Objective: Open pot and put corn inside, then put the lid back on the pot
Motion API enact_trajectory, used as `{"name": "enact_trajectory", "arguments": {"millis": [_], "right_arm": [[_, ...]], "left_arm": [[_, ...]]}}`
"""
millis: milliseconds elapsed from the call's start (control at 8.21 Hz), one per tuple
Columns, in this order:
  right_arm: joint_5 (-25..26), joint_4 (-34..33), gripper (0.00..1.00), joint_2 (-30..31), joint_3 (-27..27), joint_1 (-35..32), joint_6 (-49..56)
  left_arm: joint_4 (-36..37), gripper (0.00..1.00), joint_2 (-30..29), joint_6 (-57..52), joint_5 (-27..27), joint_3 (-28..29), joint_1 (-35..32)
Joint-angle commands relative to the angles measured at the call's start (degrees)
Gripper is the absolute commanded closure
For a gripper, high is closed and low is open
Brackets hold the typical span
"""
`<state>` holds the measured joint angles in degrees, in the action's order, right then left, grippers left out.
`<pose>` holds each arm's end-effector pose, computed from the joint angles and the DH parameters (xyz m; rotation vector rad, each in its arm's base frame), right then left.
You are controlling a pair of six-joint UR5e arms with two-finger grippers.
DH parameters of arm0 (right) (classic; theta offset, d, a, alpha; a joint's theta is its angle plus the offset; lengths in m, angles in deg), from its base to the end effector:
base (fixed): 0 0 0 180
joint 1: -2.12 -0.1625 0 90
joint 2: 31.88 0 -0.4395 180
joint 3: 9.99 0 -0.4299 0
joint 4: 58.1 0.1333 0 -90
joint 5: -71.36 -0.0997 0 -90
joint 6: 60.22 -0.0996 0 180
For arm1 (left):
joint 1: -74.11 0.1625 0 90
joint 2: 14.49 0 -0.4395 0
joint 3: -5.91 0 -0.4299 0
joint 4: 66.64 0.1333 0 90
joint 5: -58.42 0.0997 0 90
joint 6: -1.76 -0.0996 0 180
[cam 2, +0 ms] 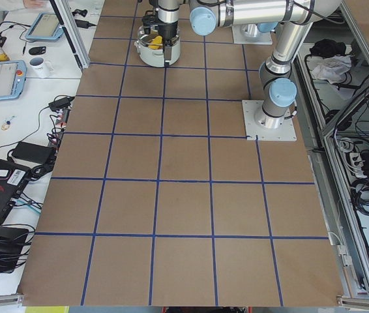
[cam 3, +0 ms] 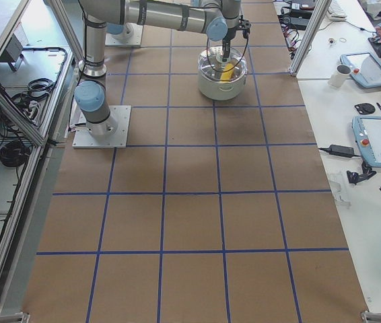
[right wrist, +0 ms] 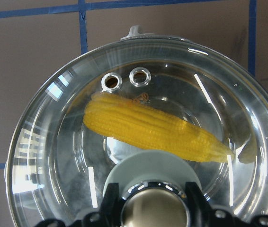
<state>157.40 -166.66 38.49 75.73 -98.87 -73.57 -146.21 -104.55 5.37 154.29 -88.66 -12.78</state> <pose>0.2648 -0.6284 0.3690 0.0601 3.0610 -0.0615 -0.0937 -0.5440 0.4788 -0.1858 3.0301 -0.1545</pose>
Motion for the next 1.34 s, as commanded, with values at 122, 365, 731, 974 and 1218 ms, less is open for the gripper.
{"name": "enact_trajectory", "arguments": {"millis": [122,365,731,974,1218], "right_arm": [[-0.09,0.01,0.99,0.13,0.58,0.0,-0.27],[-0.09,0.19,0.97,-0.05,0.67,0.0,-0.45],[-0.09,-0.16,0.91,-0.05,1.37,0.0,-0.01],[0.35,-1.13,0.7,-0.49,1.37,0.0,0.26],[0.53,-2.97,0.64,-0.49,1.37,0.0,0.17]], "left_arm": [[-1.74,0.0,0.07,0.0,-0.24,0.0,-0.12],[-1.82,0.0,1.37,-1.57,-0.07,0.09,-0.21],[-1.91,0.0,1.47,-1.67,-0.16,-0.09,-0.38],[-1.91,0.0,1.47,-1.67,-0.33,-0.18,-0.65],[-1.91,0.0,1.3,-1.67,-2.07,-0.26,-0.74]]}}
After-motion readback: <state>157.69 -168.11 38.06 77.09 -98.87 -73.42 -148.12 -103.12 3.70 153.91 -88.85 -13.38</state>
